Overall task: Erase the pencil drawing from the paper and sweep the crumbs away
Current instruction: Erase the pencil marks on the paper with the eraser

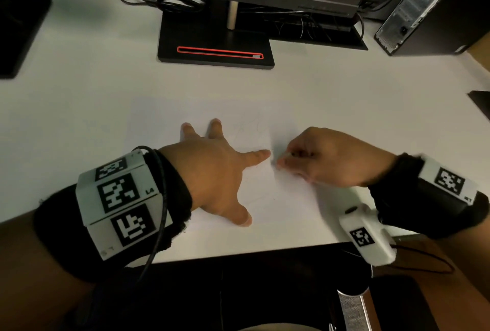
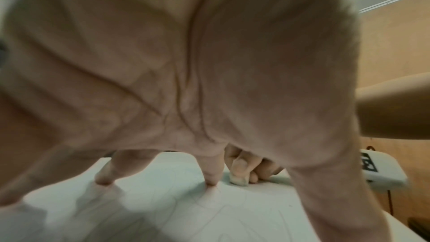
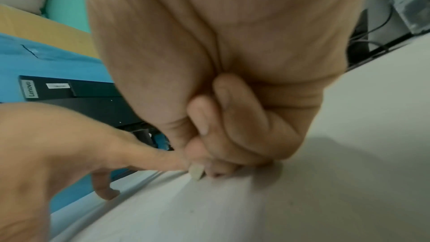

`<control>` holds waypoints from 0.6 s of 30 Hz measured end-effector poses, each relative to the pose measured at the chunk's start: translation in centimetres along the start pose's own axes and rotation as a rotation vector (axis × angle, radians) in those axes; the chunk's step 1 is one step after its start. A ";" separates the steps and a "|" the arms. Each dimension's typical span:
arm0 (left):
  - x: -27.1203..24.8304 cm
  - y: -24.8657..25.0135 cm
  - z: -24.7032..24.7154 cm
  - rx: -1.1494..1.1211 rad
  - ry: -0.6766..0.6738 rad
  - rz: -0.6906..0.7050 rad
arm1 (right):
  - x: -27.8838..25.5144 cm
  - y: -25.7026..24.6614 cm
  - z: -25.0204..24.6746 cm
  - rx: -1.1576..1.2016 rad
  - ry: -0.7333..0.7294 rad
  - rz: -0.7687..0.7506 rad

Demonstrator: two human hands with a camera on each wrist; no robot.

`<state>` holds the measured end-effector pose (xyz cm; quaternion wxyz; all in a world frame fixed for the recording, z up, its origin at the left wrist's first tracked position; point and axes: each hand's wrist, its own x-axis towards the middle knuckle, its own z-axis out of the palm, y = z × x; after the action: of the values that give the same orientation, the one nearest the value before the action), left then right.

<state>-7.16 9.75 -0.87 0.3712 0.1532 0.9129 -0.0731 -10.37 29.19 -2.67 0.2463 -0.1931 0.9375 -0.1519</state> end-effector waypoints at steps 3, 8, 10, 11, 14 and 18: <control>-0.1 0.0 0.0 0.003 -0.001 -0.004 | -0.1 -0.9 0.9 -0.028 -0.062 -0.060; -0.1 0.0 -0.1 0.002 -0.014 -0.009 | 0.6 -0.4 0.0 0.008 0.007 -0.011; 0.0 0.0 -0.1 0.008 -0.014 -0.012 | 0.3 -0.9 0.4 -0.015 -0.047 -0.055; 0.0 0.0 -0.1 0.012 -0.014 -0.013 | 0.0 -1.2 0.8 -0.023 -0.096 -0.076; 0.0 0.0 -0.1 0.002 -0.022 -0.016 | 0.5 -0.5 0.3 0.010 -0.052 -0.040; 0.0 -0.5 0.2 -0.017 -0.007 -0.036 | 1.0 -0.5 0.3 -0.006 -0.028 -0.042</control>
<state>-7.19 9.26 -1.06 0.3742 0.1333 0.9148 -0.0728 -10.87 28.27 -3.11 0.2558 -0.2153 0.9302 -0.1516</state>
